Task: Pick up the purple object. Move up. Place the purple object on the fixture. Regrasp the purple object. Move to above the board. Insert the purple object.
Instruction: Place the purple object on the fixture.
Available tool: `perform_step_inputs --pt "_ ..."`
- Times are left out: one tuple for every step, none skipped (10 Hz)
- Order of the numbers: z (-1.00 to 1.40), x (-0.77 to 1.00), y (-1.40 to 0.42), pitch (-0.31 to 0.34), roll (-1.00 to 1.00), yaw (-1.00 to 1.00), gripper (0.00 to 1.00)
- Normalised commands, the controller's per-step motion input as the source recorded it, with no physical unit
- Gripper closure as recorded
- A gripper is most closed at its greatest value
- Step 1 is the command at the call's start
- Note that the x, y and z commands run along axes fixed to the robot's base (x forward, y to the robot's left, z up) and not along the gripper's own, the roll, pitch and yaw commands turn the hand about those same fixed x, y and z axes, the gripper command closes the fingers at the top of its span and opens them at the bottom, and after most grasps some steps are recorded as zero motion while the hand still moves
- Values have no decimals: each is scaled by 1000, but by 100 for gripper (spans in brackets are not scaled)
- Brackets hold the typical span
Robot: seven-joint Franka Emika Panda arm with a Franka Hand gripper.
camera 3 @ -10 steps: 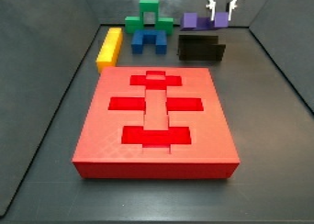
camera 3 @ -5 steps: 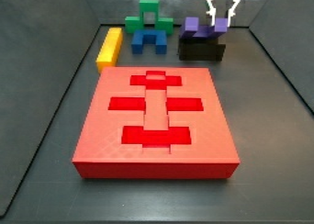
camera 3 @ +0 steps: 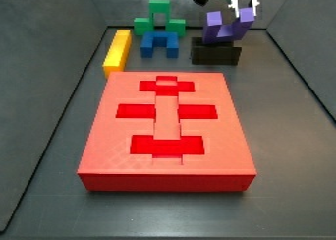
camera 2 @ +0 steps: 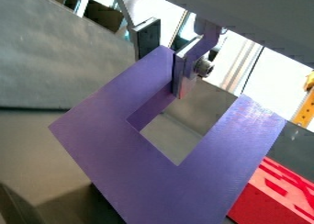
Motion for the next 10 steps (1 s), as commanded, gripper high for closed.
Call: perform_step_inputs --pt "0 149 0 126 391 -166 100" --pt "0 0 0 306 857 -274 100" --pt "0 111 -60 483 954 -303 100" --pt "-77 69 -89 451 703 -137 100" --pt "-246 74 -20 171 174 -20 100" --pt "-397 0 -71 0 0 0 100" --pt "-449 0 -43 -17 0 0 100" --pt "-369 0 0 -29 -86 0 100" --pt "-186 -94 0 -71 -140 0 100" --pt "0 0 0 0 60 0 100"
